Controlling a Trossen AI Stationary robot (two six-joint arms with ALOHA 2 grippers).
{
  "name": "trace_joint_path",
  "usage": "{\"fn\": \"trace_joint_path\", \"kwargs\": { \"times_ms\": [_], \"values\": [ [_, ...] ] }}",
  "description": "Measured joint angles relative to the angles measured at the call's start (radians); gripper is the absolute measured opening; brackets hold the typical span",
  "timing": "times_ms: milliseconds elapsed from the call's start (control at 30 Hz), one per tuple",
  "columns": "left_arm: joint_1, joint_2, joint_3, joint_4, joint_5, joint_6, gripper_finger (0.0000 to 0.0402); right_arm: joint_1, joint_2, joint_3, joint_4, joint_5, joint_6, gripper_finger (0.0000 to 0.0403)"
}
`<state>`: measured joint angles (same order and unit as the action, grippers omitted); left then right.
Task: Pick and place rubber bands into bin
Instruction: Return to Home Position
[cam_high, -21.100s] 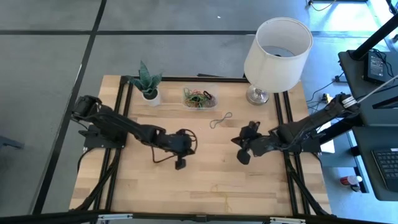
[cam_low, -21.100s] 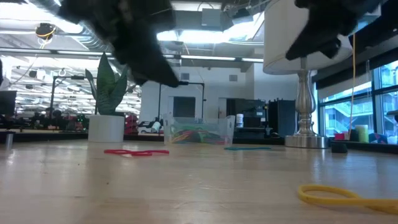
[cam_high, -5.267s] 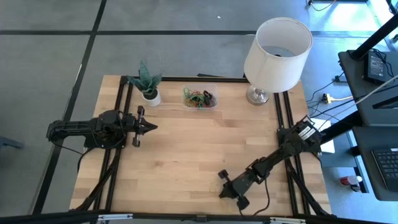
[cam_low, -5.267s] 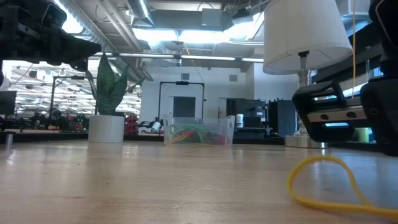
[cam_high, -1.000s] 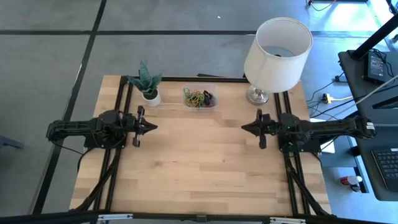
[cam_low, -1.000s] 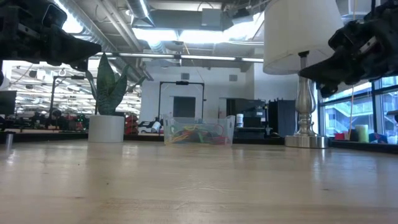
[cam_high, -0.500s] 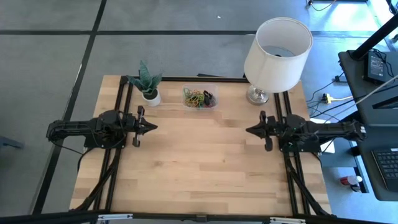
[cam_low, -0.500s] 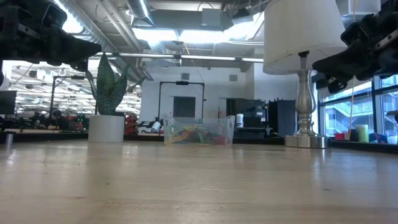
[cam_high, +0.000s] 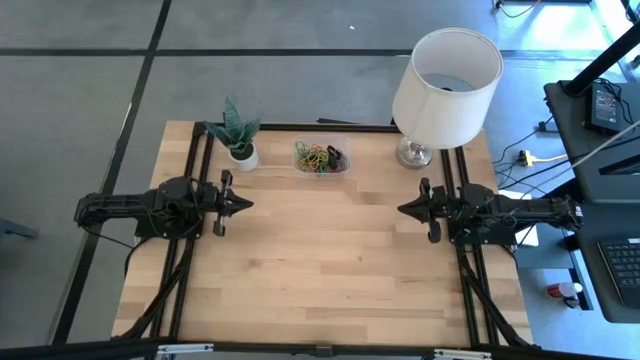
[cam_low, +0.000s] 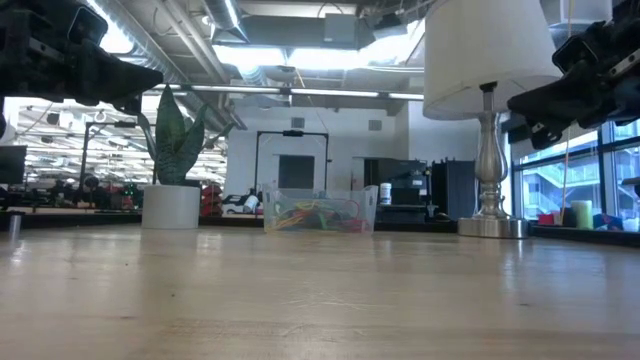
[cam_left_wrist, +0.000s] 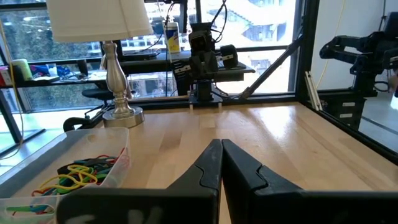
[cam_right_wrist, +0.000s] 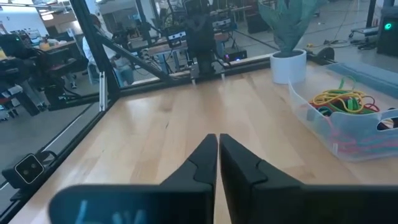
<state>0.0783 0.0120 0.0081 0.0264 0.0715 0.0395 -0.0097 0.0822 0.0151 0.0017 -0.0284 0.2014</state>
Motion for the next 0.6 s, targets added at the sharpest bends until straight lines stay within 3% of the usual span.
{"fn": "trace_joint_path", "kwargs": {
  "times_ms": [600],
  "values": [
    [0.0, 0.0, 0.0, 0.0, 0.0, 0.0, 0.0004, 0.0, 0.0, 0.0, 0.0, 0.0, 0.0, 0.0021]
  ]
}}
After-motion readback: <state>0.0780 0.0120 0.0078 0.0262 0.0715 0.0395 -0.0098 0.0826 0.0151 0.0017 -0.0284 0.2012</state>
